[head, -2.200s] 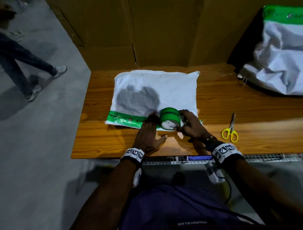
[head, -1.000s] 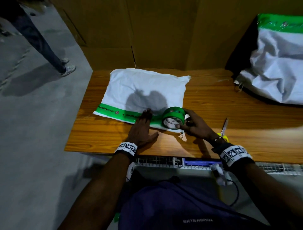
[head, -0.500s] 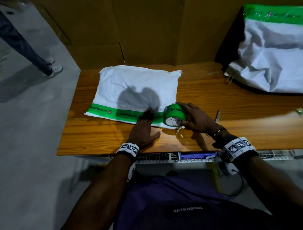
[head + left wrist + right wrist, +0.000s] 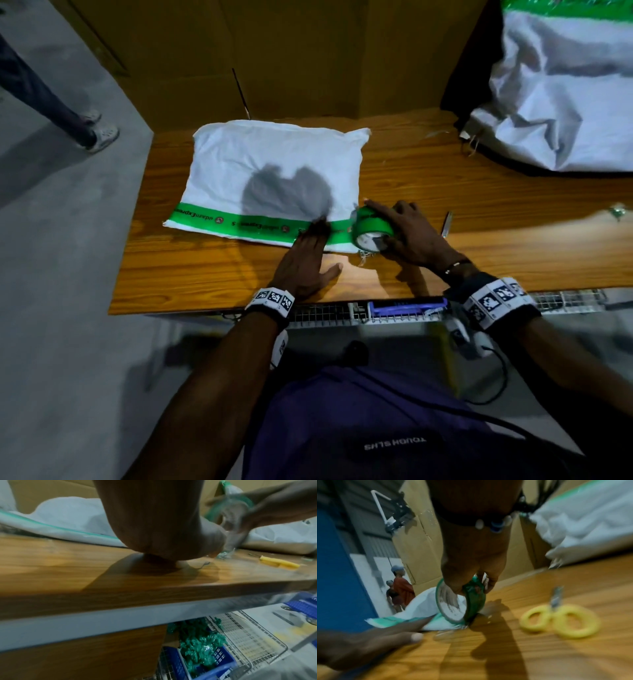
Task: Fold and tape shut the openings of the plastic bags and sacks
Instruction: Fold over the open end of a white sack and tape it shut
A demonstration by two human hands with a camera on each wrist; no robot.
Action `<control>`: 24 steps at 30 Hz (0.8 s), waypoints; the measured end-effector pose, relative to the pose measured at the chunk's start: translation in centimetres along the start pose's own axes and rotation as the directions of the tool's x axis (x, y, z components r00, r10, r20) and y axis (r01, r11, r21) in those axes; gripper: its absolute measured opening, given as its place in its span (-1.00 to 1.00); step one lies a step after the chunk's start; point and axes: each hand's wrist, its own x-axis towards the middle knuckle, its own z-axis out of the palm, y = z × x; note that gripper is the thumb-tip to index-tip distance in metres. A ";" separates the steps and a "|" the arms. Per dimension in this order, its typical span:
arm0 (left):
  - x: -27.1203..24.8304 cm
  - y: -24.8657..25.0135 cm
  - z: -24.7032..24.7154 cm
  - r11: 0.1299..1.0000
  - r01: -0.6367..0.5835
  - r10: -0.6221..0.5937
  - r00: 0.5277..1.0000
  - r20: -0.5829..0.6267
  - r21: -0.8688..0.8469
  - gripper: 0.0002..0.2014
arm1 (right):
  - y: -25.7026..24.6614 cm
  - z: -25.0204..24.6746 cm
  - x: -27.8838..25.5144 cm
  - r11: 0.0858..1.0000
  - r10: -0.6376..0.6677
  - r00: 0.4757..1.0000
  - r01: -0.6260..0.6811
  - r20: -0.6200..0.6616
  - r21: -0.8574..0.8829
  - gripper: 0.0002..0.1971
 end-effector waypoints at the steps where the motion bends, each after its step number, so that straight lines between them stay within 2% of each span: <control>1: 0.0 0.0 0.1 1.000 -0.002 0.002 1.000 0.001 -0.002 -0.04 | 0.6 -0.5 -0.7 0.999 -0.012 1.000 0.012 0.006 -0.036 -0.26; 3: 0.1 0.2 0.3 1.000 0.004 -0.005 1.000 -0.010 -0.012 -0.04 | 1.1 -0.7 -1.6 1.000 -0.006 1.000 0.006 0.006 -0.017 -0.25; 5: 0.3 0.8 0.3 0.998 0.031 -0.033 0.998 -0.044 -0.050 -0.06 | 1.2 0.0 -1.5 0.986 0.061 0.998 -0.055 -0.032 0.157 -0.18; 7: 0.8 2.1 0.4 0.995 0.061 -0.067 0.995 -0.078 -0.073 -0.05 | 0.9 1.1 -1.4 0.928 0.116 0.991 -0.085 -0.065 0.363 -0.09; 10: 1.8 4.1 1.0 0.990 0.134 -0.134 0.991 0.006 0.033 -0.04 | 0.1 2.7 -2.2 0.872 0.147 0.984 -0.079 -0.104 0.484 -0.16; 12: 2.1 4.2 1.6 0.984 0.164 -0.169 0.984 0.063 0.070 -0.03 | -0.1 2.7 -2.3 0.883 0.141 0.984 -0.077 -0.106 0.464 -0.20; 15: 1.9 3.7 1.5 0.989 0.133 -0.139 0.987 0.087 0.066 -0.01 | 1.4 0.8 -2.4 0.949 0.061 0.997 -0.046 -0.037 0.312 -0.21; 20: 1.8 3.8 1.6 0.987 0.141 -0.146 0.987 0.068 0.083 0.01 | 3.9 -3.4 -3.2 0.991 0.130 0.990 -0.129 0.054 -0.028 -0.10; 22: 1.8 3.9 1.7 0.984 0.149 -0.156 0.986 0.063 0.097 0.01 | 4.1 -3.6 -3.3 0.992 0.129 0.991 -0.128 0.036 -0.011 -0.10; 24: 2.0 3.9 1.7 0.982 0.178 -0.182 0.981 0.071 0.066 0.00 | 4.6 -3.2 -3.7 0.991 0.089 0.996 -0.087 -0.018 0.106 -0.15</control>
